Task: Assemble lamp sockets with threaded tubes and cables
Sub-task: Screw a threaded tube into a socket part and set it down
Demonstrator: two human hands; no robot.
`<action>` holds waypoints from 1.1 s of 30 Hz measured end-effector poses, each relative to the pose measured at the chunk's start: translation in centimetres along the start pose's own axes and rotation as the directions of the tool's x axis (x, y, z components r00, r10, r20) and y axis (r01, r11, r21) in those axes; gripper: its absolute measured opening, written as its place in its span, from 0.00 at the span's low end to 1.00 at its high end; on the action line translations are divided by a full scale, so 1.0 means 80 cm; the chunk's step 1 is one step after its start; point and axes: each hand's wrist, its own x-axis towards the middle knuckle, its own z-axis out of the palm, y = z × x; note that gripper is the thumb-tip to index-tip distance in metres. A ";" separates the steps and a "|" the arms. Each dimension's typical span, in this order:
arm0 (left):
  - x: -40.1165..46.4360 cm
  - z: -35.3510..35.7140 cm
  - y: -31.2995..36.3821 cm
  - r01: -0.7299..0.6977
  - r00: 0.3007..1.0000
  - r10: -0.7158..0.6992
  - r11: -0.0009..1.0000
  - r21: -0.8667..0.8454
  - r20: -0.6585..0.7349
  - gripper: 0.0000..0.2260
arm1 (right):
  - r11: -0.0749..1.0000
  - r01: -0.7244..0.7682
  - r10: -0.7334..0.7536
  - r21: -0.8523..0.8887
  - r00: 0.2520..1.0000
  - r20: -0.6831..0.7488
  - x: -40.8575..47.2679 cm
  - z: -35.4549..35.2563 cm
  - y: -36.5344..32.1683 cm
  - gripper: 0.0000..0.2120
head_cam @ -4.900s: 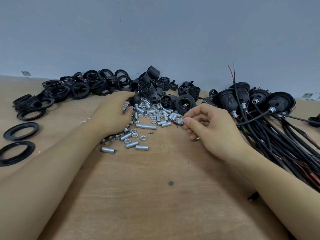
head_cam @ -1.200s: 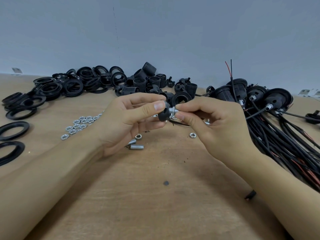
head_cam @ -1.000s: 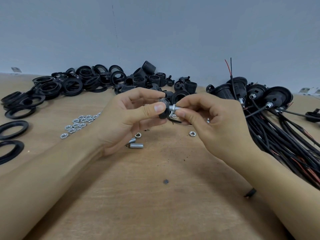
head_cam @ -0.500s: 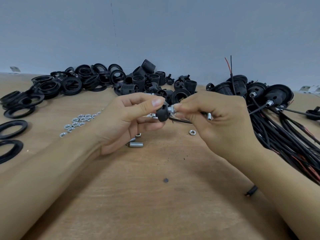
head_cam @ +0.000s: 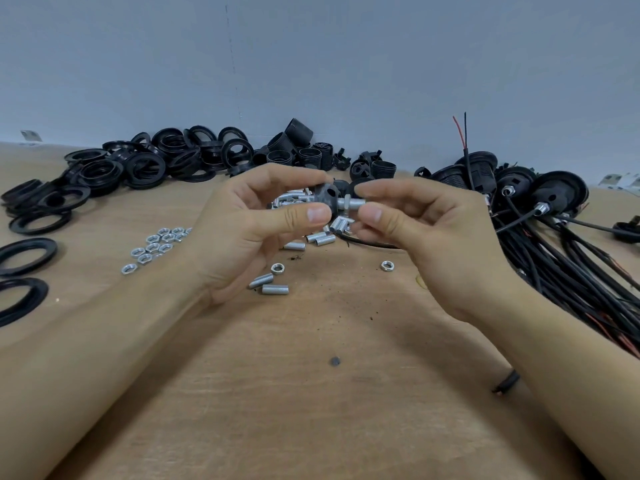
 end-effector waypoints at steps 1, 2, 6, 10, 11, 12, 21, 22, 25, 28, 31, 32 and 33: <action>0.000 0.000 0.000 -0.002 1.000 0.002 1.000 -0.002 -0.008 0.15 | 1.000 -0.025 0.025 0.014 1.000 -0.003 0.000 0.000 0.002 0.08; 0.001 -0.001 0.000 -0.004 1.000 0.004 1.000 0.001 -0.013 0.15 | 1.000 -0.030 0.030 -0.006 1.000 0.008 0.000 0.001 0.003 0.06; 0.000 -0.002 0.001 -0.037 0.999 0.037 0.998 0.051 -0.003 0.15 | 0.994 0.016 -0.013 -0.104 0.999 0.035 -0.001 0.000 0.004 0.05; -0.003 -0.001 0.000 -0.045 0.999 0.045 0.993 0.111 0.008 0.16 | 0.986 0.018 -0.012 -0.168 0.999 0.040 -0.001 -0.001 0.003 0.09; -0.003 0.000 0.000 -0.037 0.999 0.037 0.992 0.118 0.004 0.15 | 0.980 0.043 -0.036 -0.193 0.999 0.041 -0.001 -0.001 0.003 0.08; -0.003 0.000 0.000 -0.027 1.000 0.027 0.993 0.111 0.000 0.15 | 0.972 0.080 -0.073 -0.220 0.996 0.042 -0.002 -0.002 0.002 0.08; -0.005 0.004 -0.003 0.059 0.998 -0.059 0.998 0.033 0.002 0.13 | 0.839 0.232 -0.198 -0.491 0.973 0.121 -0.006 -0.012 -0.001 0.06; -0.005 0.003 -0.003 0.061 0.998 -0.061 0.997 0.041 0.003 0.13 | 0.831 0.221 -0.184 -0.510 0.975 0.124 -0.006 -0.013 -0.001 0.05; -0.006 0.002 -0.003 0.051 0.998 -0.053 0.997 0.065 0.019 0.14 | 0.836 0.189 -0.142 -0.516 0.981 0.130 -0.006 -0.012 0.000 0.03; -0.008 0.004 -0.002 0.020 0.999 -0.024 0.992 0.122 0.033 0.14 | 0.871 0.121 -0.073 -0.477 0.990 0.117 -0.007 -0.007 0.001 0.14; -0.009 0.006 -0.003 -0.003 0.999 -0.003 0.988 0.153 0.035 0.15 | 0.906 -0.076 0.112 -0.416 0.992 0.063 -0.008 0.000 0.003 0.24; -0.009 0.007 -0.003 -0.002 1.000 -0.002 0.989 0.145 0.027 0.14 | 0.909 -0.131 0.165 -0.396 0.985 0.051 -0.008 0.002 0.003 0.26; -0.008 0.006 -0.002 -0.001 1.000 -0.001 0.991 0.134 0.015 0.14 | 0.909 -0.156 0.188 -0.386 0.981 0.047 -0.008 0.004 0.004 0.28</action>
